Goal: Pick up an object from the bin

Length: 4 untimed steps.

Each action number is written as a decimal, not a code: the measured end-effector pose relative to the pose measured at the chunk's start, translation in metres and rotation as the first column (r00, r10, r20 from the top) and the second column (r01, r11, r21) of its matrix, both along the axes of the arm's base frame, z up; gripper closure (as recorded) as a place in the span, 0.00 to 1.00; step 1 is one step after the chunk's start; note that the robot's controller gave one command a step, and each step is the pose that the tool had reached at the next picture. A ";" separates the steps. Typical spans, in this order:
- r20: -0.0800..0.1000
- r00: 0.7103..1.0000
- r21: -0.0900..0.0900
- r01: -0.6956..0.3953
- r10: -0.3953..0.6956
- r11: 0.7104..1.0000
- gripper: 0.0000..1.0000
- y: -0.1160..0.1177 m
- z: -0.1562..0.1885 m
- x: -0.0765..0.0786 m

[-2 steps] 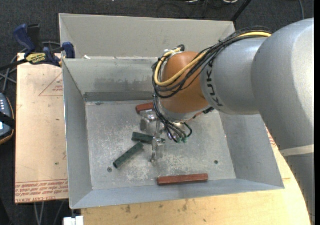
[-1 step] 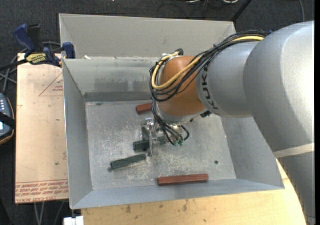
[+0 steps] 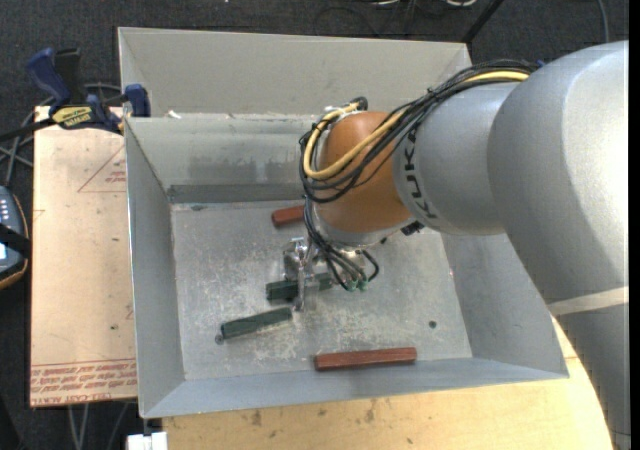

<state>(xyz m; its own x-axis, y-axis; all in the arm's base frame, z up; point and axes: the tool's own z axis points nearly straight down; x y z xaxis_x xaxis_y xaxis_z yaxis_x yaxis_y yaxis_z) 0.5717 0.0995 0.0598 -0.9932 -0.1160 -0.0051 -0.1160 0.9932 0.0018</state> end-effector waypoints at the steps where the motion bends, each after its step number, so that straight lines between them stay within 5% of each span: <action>1: 0.002 1.000 0.000 0.001 -0.001 1.000 1.00 0.000 0.007 0.000; 4: 0.001 1.000 -0.001 0.001 -0.001 1.000 1.00 0.000 0.051 -0.001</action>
Offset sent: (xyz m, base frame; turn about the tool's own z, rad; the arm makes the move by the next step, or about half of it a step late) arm 0.0001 0.0000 0.0102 0.0000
